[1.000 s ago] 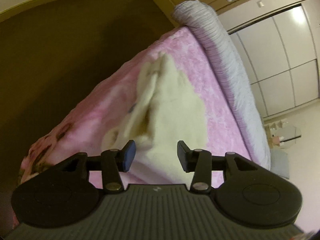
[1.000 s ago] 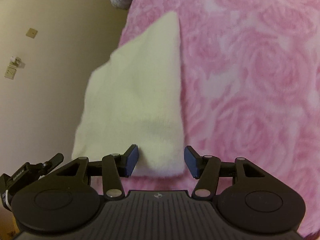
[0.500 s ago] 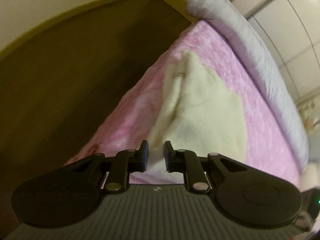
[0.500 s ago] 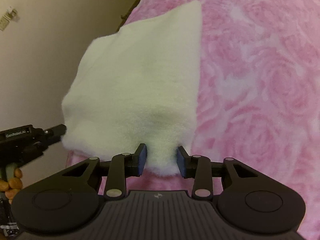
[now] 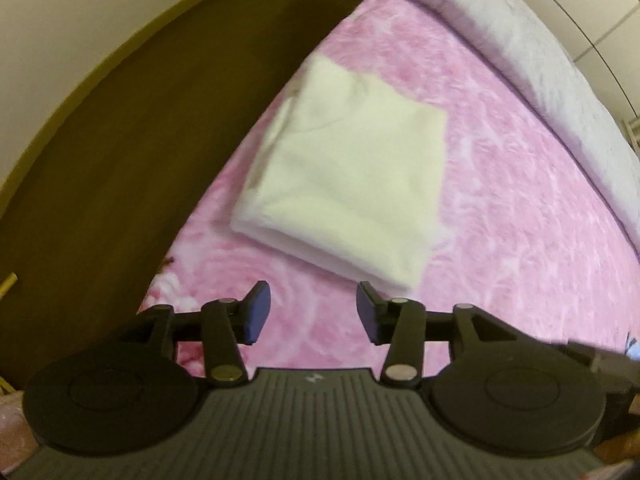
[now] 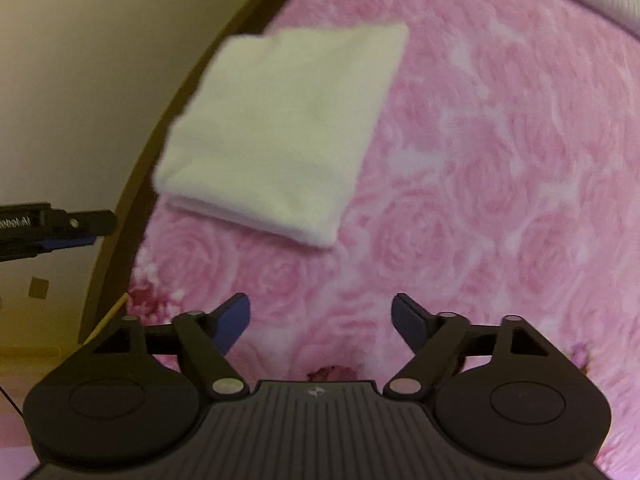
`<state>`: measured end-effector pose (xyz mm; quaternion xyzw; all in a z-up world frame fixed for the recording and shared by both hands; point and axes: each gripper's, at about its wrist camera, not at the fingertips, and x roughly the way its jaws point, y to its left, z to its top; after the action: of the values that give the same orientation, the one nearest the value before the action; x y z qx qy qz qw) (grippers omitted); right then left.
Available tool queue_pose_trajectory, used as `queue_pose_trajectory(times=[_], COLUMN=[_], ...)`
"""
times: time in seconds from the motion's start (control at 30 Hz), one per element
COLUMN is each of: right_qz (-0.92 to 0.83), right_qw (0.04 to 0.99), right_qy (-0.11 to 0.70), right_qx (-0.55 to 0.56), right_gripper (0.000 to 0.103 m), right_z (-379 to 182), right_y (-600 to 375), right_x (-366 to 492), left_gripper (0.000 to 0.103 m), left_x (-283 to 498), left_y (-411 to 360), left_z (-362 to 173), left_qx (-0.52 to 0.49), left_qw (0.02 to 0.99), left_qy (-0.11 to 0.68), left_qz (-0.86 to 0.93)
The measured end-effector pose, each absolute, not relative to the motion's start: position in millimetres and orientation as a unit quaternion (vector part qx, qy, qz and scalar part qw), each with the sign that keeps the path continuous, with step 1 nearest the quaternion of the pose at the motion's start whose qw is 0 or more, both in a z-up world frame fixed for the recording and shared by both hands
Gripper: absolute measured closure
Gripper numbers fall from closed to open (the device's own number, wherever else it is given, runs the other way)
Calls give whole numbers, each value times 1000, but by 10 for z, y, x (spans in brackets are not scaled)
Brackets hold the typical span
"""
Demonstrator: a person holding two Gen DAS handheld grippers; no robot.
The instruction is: Fold clothes
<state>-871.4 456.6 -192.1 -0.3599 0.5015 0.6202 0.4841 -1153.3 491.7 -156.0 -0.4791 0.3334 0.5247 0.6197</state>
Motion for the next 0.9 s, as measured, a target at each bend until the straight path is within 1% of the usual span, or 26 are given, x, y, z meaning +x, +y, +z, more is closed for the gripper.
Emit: queue_pose_trajectory(times=[0.03,0.1,0.2,0.4,0.53,0.7,0.9], right_qz=[628,643,663,703,724,742,758], right_qw=[485,487,489,471,452,438,419], right_qy=[493,476,451,404,380,366,347], right_qx=[-357,-350,-344,-347,-357,-352,-360], right_gripper=[17,14,14,14,14,14,14], right_z=[-1838,-1675,-1442,-1148,-963,-718,-566], right_y=[4574,4594,4608,4553,4457,4319,4154], right_x=[-8702,-8676,-8607,-8388,-8137,-7719,-7309], left_gripper=[50,40,34,26,23,15,8], left_x=[-11455,-11334,-11161,-10746,-10329,-9809,-9350], left_y=[4886,4811,4711,4308,3992,3621,3265], left_z=[-1474,-1304,-1111,-878,-741,-591,-416], left_qx=[-468,-448,-426,-420,-417,-407,-396], left_qw=[624,630,635,604,582,562,537], left_qy=[333,328,315,279,262,238,221], left_qz=[530,543,562,617,647,680,711])
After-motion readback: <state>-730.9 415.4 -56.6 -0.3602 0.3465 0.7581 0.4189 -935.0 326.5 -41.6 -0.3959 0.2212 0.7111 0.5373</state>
